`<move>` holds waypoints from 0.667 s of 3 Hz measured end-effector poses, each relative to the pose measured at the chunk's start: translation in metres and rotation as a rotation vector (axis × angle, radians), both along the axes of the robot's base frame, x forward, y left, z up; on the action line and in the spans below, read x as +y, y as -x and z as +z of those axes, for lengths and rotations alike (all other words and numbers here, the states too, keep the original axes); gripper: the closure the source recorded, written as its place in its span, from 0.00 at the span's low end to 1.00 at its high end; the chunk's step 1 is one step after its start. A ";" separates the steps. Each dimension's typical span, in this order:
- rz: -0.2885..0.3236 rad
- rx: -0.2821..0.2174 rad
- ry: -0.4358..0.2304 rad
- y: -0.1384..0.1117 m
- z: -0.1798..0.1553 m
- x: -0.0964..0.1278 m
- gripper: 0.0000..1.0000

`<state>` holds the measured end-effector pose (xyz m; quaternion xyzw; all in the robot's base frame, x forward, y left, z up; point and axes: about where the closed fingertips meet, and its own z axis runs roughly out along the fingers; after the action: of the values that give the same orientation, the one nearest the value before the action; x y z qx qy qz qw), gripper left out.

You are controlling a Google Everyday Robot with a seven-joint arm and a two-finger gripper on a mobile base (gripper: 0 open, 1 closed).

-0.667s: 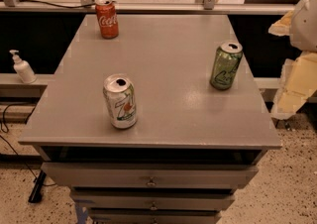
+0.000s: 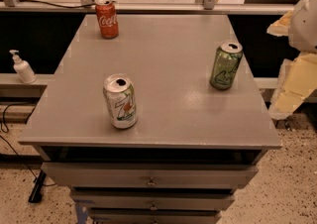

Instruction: Knock 7up can over

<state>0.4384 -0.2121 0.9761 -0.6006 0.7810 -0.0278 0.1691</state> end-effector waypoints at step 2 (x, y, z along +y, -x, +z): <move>-0.007 0.005 -0.175 0.015 -0.033 0.050 0.00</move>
Offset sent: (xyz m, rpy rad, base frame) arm -0.0228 0.0869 -0.0692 0.3700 0.0047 -0.0153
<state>0.4229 -0.1623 0.9432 -0.5808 0.7830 0.0412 0.2190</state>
